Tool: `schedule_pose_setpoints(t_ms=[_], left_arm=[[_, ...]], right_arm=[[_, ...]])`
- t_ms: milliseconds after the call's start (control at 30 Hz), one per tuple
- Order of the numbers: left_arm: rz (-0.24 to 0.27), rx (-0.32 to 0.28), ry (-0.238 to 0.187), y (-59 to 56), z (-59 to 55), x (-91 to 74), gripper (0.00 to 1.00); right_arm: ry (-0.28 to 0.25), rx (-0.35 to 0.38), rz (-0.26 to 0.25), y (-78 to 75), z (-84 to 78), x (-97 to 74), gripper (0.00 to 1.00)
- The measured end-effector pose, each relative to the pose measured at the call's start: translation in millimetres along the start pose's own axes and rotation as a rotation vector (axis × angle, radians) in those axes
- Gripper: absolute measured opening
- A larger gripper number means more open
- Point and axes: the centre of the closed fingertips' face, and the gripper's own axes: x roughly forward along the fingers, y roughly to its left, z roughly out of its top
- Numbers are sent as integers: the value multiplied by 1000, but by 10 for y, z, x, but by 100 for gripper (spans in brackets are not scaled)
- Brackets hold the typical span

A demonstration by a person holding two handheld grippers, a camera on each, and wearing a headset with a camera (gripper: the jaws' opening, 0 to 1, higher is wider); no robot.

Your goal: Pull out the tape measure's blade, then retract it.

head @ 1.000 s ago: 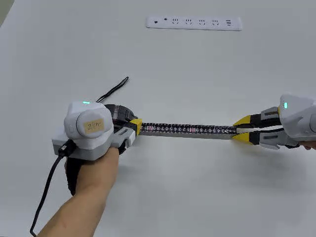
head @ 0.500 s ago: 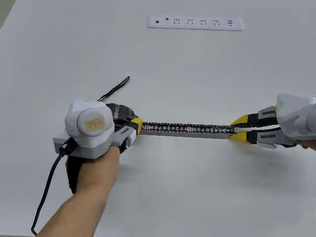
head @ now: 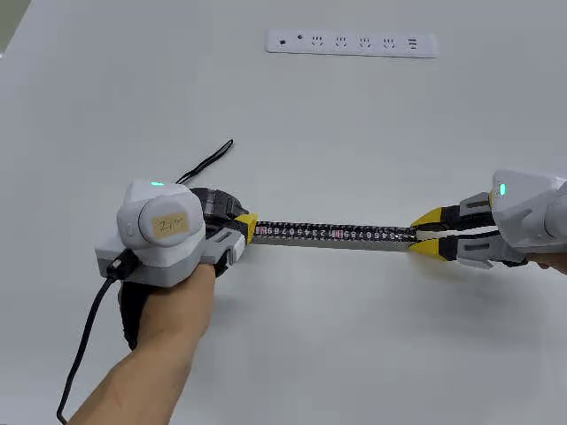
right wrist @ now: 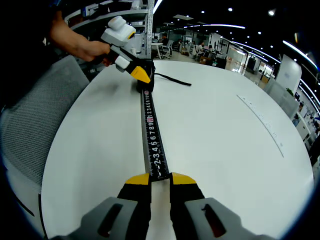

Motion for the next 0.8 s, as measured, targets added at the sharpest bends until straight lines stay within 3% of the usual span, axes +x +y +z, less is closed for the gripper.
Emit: schedule_pose_setpoints(t_ms=[800], left_arm=[[-1, -5, 3, 10, 4, 6, 61]], right_arm=[[-6, -1, 7, 14, 76, 68, 11]])
